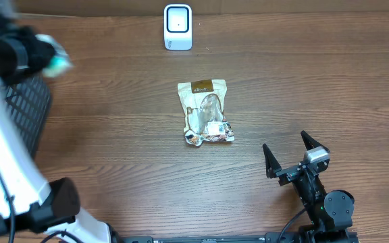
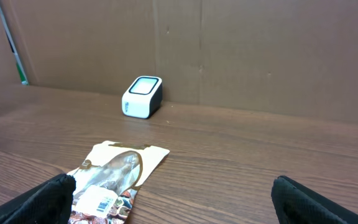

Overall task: Scan the item barcode
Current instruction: 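Place the Kleenex pack on the table left of the snack bag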

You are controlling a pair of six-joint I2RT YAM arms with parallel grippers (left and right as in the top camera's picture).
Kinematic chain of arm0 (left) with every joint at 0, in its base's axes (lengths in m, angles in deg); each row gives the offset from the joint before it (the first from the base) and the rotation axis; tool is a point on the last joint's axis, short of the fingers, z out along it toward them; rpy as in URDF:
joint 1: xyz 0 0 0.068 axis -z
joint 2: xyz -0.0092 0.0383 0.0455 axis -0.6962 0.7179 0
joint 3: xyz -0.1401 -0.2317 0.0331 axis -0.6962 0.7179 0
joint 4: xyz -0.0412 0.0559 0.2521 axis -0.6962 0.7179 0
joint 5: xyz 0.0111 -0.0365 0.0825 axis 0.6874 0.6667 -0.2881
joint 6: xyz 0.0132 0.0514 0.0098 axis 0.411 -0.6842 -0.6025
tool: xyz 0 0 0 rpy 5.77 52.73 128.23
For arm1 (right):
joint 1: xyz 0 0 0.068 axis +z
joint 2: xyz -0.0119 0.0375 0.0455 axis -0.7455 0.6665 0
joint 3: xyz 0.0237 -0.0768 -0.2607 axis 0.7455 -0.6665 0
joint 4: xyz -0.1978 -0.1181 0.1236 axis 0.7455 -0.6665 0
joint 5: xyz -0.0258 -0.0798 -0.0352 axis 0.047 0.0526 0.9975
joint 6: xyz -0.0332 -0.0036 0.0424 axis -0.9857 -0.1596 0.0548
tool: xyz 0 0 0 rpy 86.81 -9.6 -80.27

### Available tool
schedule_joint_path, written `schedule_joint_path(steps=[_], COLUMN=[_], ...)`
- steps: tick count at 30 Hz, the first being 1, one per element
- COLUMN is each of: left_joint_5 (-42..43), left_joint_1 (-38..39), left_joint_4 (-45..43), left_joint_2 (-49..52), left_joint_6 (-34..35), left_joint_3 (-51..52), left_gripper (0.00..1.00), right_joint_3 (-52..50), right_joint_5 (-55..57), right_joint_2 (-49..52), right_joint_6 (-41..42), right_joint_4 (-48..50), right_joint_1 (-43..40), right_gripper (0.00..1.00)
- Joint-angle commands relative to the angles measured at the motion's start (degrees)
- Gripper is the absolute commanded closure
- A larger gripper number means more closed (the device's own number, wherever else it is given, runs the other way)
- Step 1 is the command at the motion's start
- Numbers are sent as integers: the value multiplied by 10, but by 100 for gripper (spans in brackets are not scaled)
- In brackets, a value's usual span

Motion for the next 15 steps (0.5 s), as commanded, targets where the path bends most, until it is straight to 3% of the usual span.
schedule_joint_path(steps=[1, 6, 15], left_joint_5=[-60, -60, -60], left_joint_1=[97, 199, 286], left_joint_4=[-14, -82, -252], left_joint_2=[26, 50, 94], left_joint_6=[-28, -21, 17], left_joint_3=[86, 227, 415], left_gripper=[96, 96, 93], right_joint_3=[-6, -6, -6], right_joint_5=[5, 4, 5], right_joint_2=[-7, -7, -7], right_joint_6=[1, 1, 1], right_joint_4=[3, 3, 3], right_joint_1=[2, 2, 2], right_gripper=[0, 0, 0])
